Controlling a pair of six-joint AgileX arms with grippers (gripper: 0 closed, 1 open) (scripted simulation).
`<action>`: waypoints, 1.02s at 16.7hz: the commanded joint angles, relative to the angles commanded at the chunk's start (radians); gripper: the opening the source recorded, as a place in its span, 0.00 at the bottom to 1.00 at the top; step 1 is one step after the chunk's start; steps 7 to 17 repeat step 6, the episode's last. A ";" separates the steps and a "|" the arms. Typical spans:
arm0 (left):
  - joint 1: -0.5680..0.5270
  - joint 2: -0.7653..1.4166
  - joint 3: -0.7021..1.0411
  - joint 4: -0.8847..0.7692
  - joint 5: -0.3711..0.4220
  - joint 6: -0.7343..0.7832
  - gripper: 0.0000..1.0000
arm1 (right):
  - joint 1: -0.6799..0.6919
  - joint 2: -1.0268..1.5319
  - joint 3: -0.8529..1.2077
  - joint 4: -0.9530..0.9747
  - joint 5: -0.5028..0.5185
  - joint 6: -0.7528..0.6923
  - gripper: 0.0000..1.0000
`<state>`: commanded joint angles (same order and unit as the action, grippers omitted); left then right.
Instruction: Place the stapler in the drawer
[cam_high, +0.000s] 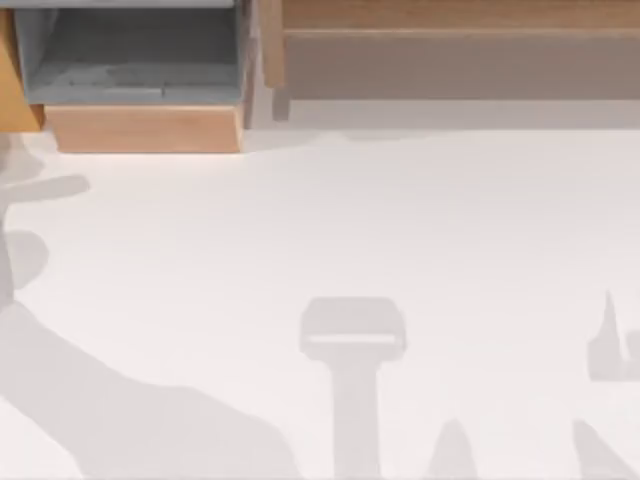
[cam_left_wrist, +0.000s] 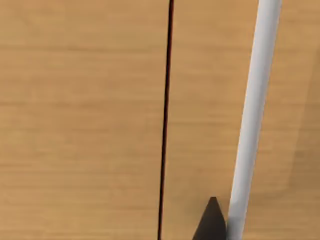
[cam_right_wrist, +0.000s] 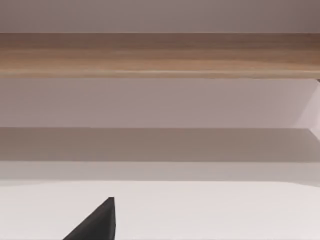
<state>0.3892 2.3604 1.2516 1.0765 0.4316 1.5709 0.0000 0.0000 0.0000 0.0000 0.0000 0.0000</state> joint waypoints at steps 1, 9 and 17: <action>0.000 0.000 0.000 0.000 0.000 0.000 1.00 | 0.000 0.000 0.000 0.000 0.000 0.000 1.00; 0.000 0.000 0.000 0.000 0.000 0.000 1.00 | 0.000 0.000 0.000 0.000 0.000 0.000 1.00; 0.000 0.000 0.000 0.000 0.000 0.000 1.00 | 0.000 0.000 0.000 0.000 0.000 0.000 1.00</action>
